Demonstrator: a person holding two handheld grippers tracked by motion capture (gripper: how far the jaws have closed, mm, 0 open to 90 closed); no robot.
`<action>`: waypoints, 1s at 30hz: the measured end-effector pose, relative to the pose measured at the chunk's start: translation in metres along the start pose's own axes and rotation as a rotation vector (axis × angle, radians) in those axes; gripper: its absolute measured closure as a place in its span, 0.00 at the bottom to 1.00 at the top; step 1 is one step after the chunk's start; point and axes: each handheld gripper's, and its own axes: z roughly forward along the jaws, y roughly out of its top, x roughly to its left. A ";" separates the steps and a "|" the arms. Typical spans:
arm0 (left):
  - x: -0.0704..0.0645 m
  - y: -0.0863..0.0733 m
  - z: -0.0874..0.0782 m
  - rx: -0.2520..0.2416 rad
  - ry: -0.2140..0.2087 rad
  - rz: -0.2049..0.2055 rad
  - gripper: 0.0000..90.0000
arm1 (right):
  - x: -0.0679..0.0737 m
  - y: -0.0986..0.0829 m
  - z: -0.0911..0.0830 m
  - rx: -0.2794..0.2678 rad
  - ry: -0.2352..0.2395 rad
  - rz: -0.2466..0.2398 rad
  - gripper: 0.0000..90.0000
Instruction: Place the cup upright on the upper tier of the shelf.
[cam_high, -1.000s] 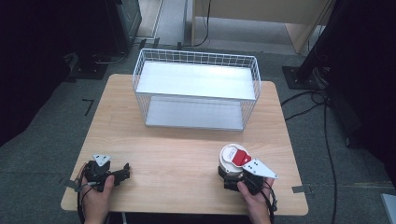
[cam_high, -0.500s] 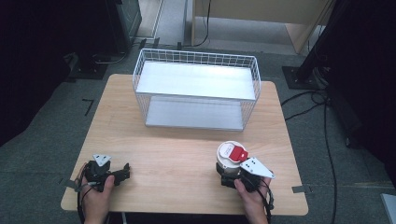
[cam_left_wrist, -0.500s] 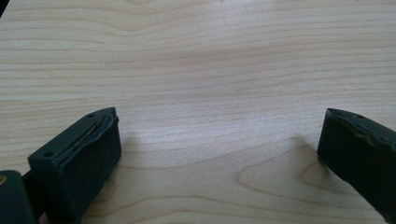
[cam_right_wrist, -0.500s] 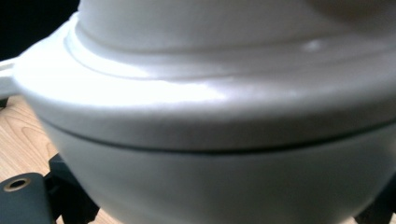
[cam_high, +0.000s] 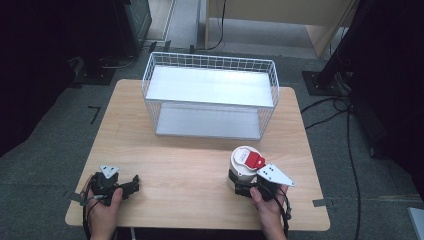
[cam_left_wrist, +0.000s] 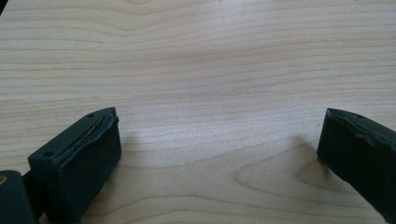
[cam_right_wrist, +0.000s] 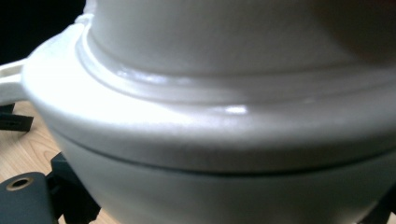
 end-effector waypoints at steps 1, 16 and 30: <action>0.000 0.000 0.000 0.000 0.000 0.000 0.00 | 0.000 0.000 0.000 0.000 0.000 0.000 0.09; 0.000 0.000 0.000 0.000 0.000 0.000 0.00 | 0.013 0.030 0.009 -0.077 0.036 -0.019 0.09; 0.000 0.000 0.000 -0.002 -0.003 0.001 0.00 | 0.020 0.052 0.018 -0.123 0.051 -0.017 0.09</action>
